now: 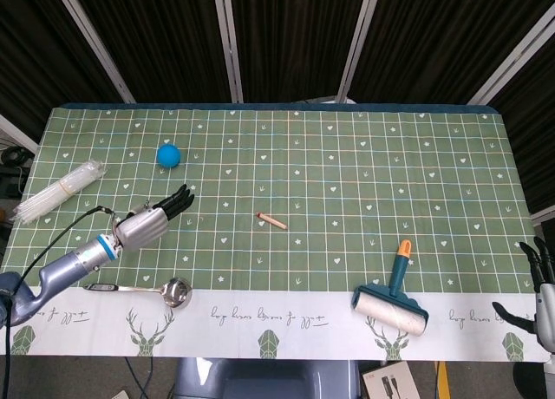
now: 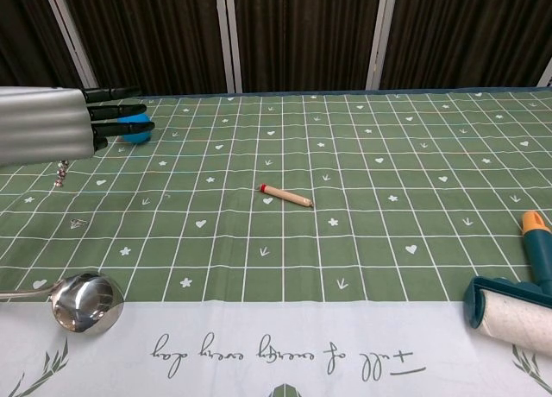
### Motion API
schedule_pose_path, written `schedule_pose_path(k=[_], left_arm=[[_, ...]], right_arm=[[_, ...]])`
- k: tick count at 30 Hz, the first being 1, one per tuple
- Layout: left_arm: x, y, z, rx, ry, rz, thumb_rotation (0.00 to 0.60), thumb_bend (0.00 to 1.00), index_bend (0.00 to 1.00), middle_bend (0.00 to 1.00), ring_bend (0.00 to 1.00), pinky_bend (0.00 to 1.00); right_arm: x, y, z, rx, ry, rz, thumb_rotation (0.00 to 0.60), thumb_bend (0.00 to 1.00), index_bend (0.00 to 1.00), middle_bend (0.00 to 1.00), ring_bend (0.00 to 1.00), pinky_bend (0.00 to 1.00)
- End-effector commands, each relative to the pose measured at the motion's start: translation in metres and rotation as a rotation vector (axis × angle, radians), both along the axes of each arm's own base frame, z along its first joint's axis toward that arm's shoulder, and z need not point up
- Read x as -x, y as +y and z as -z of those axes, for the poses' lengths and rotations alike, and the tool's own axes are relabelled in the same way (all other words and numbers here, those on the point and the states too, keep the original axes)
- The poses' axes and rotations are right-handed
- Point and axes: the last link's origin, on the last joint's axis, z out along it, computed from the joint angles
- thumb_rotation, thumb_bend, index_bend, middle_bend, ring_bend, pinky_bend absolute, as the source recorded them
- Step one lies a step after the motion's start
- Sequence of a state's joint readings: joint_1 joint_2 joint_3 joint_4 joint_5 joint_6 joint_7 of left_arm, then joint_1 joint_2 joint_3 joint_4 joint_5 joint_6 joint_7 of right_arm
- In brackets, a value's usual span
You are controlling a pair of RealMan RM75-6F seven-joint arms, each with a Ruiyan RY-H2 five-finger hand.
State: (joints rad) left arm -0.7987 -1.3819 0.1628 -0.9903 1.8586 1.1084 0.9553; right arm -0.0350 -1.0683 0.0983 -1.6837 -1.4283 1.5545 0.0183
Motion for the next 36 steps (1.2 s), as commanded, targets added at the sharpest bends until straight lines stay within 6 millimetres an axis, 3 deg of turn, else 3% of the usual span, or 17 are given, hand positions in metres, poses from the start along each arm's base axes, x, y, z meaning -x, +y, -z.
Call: schedule_pose_path(k=[1,18,36], left_arm=[[0.004,-0.004,0.008,0.010,0.020,-0.001,0.600,0.37,0.61,0.00,0.00,0.00],[0.026,0.010,0.026,-0.037,0.027,-0.083,0.600,0.38,0.61,0.00,0.00,0.00],[0.022,0.012,0.043,-0.023,0.007,-0.088,0.600,0.38,0.61,0.00,0.00,0.00]], right_arm=[[0.000,0.000,0.000,0.001,0.000,-0.003,0.600,0.00,0.07,0.00,0.00,0.08],[0.000,-0.001,0.000,0.001,-0.002,-0.009,0.600,0.00,0.07,0.00,0.00,0.08],[0.000,-0.001,-0.001,0.011,-0.005,-0.010,0.600,0.00,0.07,0.00,0.00,0.08]])
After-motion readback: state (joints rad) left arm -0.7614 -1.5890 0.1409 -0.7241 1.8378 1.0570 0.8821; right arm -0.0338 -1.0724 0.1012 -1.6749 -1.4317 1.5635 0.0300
